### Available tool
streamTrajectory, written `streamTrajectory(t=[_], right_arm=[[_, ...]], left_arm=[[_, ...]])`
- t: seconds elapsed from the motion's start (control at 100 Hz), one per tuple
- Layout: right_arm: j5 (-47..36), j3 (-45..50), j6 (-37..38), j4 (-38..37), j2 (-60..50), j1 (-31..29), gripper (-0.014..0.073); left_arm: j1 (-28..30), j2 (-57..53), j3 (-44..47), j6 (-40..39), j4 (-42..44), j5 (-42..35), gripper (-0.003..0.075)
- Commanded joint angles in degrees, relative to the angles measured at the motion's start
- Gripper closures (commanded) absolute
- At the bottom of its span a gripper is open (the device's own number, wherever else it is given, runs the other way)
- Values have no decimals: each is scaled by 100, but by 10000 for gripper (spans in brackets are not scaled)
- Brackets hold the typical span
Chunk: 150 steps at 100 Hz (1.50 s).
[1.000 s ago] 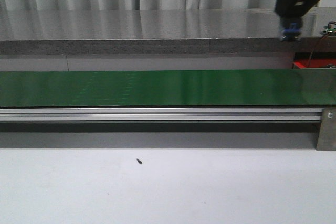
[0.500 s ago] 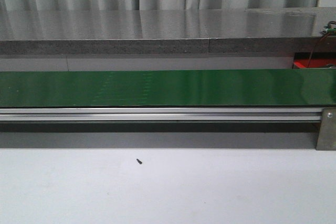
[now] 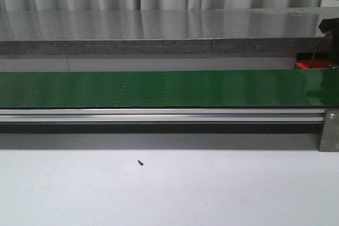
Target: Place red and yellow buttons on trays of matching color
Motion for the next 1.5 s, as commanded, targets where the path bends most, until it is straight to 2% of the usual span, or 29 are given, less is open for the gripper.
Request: streamTrajectory(t=[0.0, 0.07, 0.14, 0.29, 0.36, 0.66, 1.08, 1.29, 1.49], right_arm=[[-212, -211, -15, 94, -318, -14, 359], [-205, -211, -15, 86, -288, -14, 343], [-205, -211, -15, 86, -288, -14, 281], [-194, -218, -15, 78, -298, -14, 36], [-150, -267, -15, 46, -298, -14, -13], [609, -1057, -9, 10, -520, 9, -12], [1324, -950, 132, 7, -2108, 351, -12], [1390, -179, 132, 12, -3092, 695, -12], [642, 1518, 132, 12, -4327, 1051, -12]], left_arm=[[-50, 21, -153, -2, -53, -442, 740], [-50, 21, -153, -2, -53, -442, 740], [-50, 21, -153, -2, -53, -442, 740], [-50, 21, -153, -2, -53, -442, 740], [-50, 21, -153, -2, -53, -442, 740], [-50, 21, -153, -2, -53, -442, 740], [-50, 21, -153, -2, -53, -442, 740], [-50, 21, -153, -2, -53, -442, 740], [-50, 21, -153, -2, -53, -442, 740]])
